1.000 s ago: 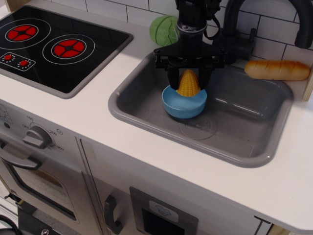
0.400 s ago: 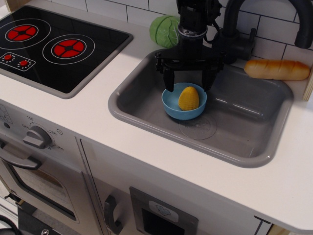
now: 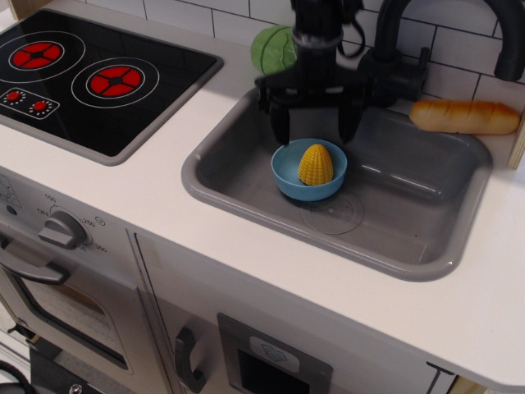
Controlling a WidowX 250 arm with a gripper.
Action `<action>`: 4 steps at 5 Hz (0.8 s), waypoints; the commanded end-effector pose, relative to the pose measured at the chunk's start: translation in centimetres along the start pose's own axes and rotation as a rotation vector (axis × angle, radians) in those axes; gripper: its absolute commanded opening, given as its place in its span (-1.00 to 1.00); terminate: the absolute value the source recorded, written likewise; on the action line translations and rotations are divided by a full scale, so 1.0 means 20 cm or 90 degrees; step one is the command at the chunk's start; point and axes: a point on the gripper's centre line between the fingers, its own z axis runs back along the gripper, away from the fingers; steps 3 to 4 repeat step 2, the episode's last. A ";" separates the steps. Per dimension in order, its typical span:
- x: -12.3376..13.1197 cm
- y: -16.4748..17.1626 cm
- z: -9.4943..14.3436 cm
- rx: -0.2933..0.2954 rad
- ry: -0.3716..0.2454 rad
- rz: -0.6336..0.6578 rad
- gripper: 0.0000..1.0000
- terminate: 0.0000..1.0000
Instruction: Put corn in bowl sink
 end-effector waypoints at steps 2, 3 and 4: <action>0.04 -0.01 0.19 -0.022 -0.030 -0.027 1.00 1.00; 0.04 -0.01 0.19 -0.022 -0.030 -0.027 1.00 1.00; 0.04 -0.01 0.19 -0.022 -0.030 -0.027 1.00 1.00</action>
